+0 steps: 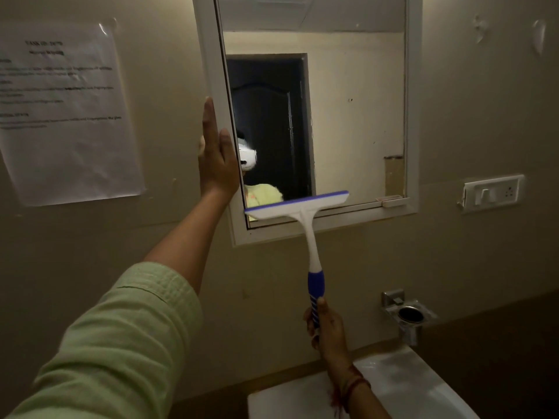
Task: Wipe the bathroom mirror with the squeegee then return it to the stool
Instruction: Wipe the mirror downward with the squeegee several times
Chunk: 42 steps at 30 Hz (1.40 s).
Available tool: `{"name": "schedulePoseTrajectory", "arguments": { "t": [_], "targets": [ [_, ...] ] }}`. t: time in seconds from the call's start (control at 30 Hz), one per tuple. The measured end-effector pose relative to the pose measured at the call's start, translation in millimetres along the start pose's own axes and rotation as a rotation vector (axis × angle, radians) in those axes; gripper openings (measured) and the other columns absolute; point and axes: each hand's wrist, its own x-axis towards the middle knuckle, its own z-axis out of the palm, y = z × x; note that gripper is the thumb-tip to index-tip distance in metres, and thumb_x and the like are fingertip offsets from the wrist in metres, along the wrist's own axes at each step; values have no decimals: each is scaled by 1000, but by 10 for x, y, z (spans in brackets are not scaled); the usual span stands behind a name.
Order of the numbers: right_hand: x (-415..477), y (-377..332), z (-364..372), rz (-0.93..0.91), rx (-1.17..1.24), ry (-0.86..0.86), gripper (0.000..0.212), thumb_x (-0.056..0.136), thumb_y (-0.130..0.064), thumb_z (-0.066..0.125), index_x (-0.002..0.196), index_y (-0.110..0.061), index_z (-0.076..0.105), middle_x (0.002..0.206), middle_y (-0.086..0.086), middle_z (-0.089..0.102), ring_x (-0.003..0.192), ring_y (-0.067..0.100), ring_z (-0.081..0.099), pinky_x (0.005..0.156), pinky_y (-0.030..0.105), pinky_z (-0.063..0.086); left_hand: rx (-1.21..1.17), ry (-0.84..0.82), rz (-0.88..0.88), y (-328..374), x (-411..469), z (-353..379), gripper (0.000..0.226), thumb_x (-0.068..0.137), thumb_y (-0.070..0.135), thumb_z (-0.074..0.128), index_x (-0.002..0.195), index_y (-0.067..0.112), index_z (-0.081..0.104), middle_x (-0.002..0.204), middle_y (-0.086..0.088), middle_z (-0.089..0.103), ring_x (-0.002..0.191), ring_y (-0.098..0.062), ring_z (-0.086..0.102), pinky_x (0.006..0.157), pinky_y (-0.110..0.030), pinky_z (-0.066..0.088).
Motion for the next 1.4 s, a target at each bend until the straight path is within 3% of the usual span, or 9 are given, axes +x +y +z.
{"name": "schedulePoseTrajectory", "arguments": {
  "t": [0.1, 0.3, 0.43, 0.5, 0.6, 0.87, 1.1, 1.2, 1.4],
  "targets": [
    [-53, 80, 10, 21, -7, 15, 90, 32, -96, 44, 61, -11, 55, 45, -4, 42, 40, 9, 34, 40, 18, 26, -2, -18, -6, -25, 9, 6, 49, 99, 21, 25, 145, 11, 14, 154, -7, 17, 117, -22, 49, 87, -34, 44],
    [100, -213, 46, -42, -32, -17, 51, 77, -58, 38, 62, -12, 55, 51, 3, 43, 42, 11, 37, 37, 18, 30, -1, 10, -15, -22, 11, 14, 48, 99, 19, 26, 145, 11, 16, 154, -7, 19, 121, 4, 25, 99, -20, 30],
    [17, -86, 61, -36, 0, 6, 83, 45, -91, 45, 62, -10, 53, 45, -6, 45, 38, 4, 38, 36, 15, 29, 7, 29, 32, -21, 14, 12, 48, 98, 17, 27, 144, 7, 18, 152, -12, 22, 115, 19, 21, 93, 3, 23],
    [-60, 77, 59, -27, 16, 54, 92, 35, -96, 43, 62, -9, 52, 45, -7, 45, 36, 1, 36, 37, 13, 30, -10, 2, 15, -25, 14, 9, 48, 98, 19, 27, 144, 9, 17, 152, -9, 22, 126, -7, 37, 102, -22, 37],
    [-94, 160, 66, -30, 17, 94, 90, 37, -96, 42, 61, -10, 52, 45, -6, 42, 38, 4, 36, 38, 14, 30, 0, -15, 2, -38, 15, 3, 49, 98, 21, 26, 145, 13, 16, 153, -5, 22, 107, -49, 51, 88, -51, 46],
    [-9, -125, 50, -82, -5, 39, 90, 36, -96, 42, 64, -12, 52, 45, -9, 46, 37, 0, 40, 38, 12, 33, -5, -13, 6, -6, 11, -5, 48, 98, 19, 26, 144, 8, 17, 153, -9, 21, 109, -48, 50, 90, -53, 45],
    [5, -146, 50, -84, -26, 7, 70, 59, -84, 43, 62, -14, 52, 49, -6, 49, 43, 5, 42, 38, 13, 34, 0, 14, 5, -3, 24, 5, 48, 98, 15, 26, 143, 4, 17, 152, -12, 21, 131, -9, 30, 106, -21, 30],
    [-49, 26, 6, -43, -24, 18, 77, 49, -89, 45, 62, -14, 53, 44, -9, 49, 41, 3, 41, 39, 13, 34, 4, 29, 0, 5, 15, 7, 48, 98, 16, 27, 143, 5, 19, 152, -11, 22, 125, 4, 22, 99, -2, 19],
    [-142, 221, -93, -166, -89, 220, 45, 76, -53, 40, 59, -13, 52, 48, -5, 44, 46, 12, 39, 42, 14, 33, 10, 21, 11, 29, 7, 1, 47, 98, 14, 28, 143, 4, 17, 151, -15, 22, 104, 25, 17, 82, 12, 15]
  ]
}}
